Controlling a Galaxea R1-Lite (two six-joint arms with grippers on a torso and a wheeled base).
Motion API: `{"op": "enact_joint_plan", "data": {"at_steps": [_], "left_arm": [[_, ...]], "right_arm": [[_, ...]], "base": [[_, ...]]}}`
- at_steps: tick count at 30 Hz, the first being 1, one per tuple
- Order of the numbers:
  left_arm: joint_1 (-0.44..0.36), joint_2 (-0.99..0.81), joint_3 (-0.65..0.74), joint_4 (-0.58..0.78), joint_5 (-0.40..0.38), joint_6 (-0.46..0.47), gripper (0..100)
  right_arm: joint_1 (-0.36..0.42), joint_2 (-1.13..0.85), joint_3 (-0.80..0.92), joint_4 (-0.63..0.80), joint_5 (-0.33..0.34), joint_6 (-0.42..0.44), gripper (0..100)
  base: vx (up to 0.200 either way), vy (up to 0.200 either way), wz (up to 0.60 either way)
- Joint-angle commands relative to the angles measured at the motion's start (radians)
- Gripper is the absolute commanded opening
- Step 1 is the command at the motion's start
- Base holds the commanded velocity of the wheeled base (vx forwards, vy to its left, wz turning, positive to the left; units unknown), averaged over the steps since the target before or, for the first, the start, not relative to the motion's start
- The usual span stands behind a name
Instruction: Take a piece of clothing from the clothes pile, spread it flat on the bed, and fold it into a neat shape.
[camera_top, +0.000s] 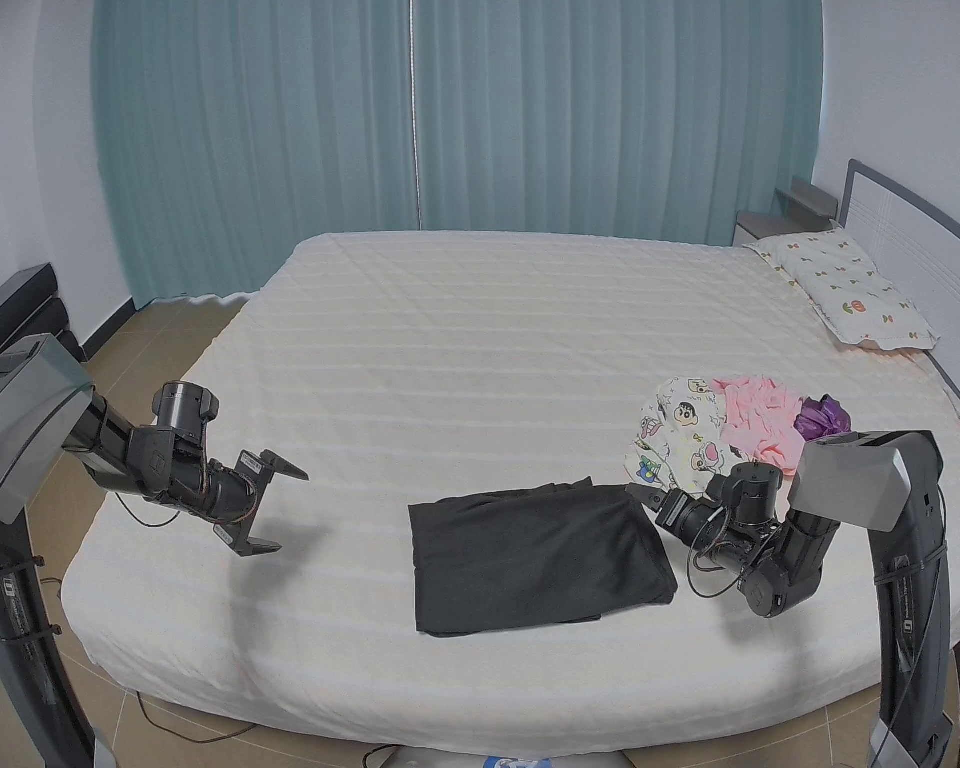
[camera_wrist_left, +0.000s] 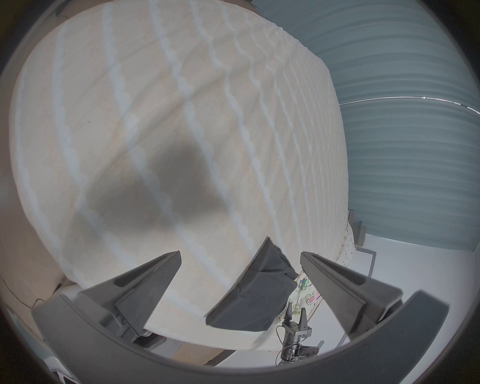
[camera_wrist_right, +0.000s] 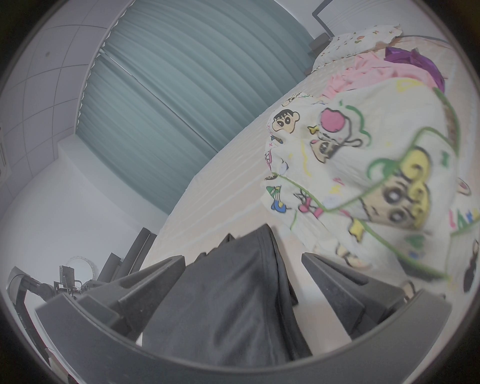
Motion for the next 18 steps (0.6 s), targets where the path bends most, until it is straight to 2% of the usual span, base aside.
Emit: {"op": "enact_joint_plan", "data": {"at_steps": [1, 3, 12, 18], "left_arm": [[0.000, -0.001, 0.001, 0.000, 0.000, 0.000, 100], [0.000, -0.001, 0.003, 0.000, 0.000, 0.004, 100], [-0.001, -0.001, -0.002, 0.000, -0.002, 0.003, 100], [-0.013, 0.009, -0.025, 0.000, 0.012, 0.000, 100]], "right_arm": [[0.001, -0.006, 0.006, 0.000, 0.000, 0.000, 100], [0.001, -0.006, 0.013, -0.002, 0.000, 0.000, 100], [0.003, -0.009, 0.031, -0.045, 0.000, 0.000, 100], [0.003, -0.019, 0.032, -0.045, 0.002, 0.000, 100]], "base": [[-0.200, 0.000, 0.00], [-0.200, 0.000, 0.00], [0.000, 0.000, 0.00], [0.000, -0.200, 0.00]]}}
